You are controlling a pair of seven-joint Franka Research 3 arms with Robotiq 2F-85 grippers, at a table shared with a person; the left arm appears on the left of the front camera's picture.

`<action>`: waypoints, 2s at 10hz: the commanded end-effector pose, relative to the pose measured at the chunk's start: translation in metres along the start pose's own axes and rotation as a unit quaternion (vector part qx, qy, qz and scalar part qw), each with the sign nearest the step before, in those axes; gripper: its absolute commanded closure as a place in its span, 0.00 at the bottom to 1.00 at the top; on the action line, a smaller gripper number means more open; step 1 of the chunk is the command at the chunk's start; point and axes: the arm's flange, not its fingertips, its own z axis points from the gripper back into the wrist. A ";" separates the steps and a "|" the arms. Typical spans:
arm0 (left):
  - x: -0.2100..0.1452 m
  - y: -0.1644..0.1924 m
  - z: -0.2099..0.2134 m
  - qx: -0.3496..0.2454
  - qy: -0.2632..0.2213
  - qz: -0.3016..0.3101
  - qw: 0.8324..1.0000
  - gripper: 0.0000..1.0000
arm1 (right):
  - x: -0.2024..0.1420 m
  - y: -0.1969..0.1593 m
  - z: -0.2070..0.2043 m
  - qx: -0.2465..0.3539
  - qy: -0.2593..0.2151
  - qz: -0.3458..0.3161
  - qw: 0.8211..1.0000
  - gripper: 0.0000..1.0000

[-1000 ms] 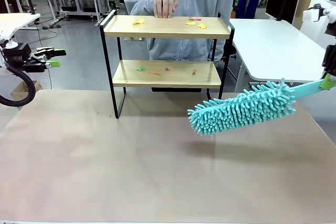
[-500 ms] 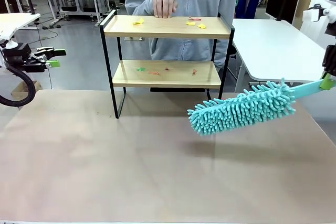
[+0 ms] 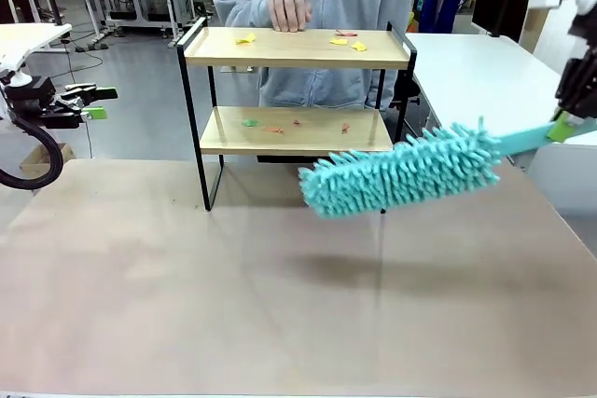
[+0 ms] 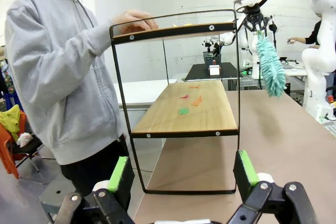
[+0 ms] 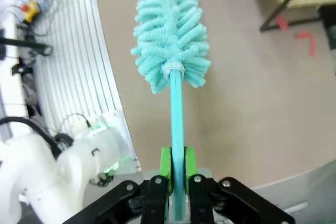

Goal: Clean the shelf.
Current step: Clean the specific section of the Shelf indicated by the human with the Duster.

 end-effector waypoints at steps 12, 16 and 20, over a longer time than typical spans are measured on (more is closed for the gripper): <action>0.003 -0.001 0.000 -0.001 -0.002 -0.003 1.000 0.00 | 0.156 0.097 0.033 -0.100 -0.182 -0.102 0.973 0.87; 0.003 -0.001 0.000 -0.001 -0.002 -0.003 1.000 0.00 | 0.212 0.121 0.037 -0.134 -0.219 -0.166 0.952 0.87; 0.003 -0.001 0.000 -0.001 -0.002 -0.003 1.000 0.00 | 0.291 0.165 0.053 -0.217 -0.263 -0.284 0.896 0.87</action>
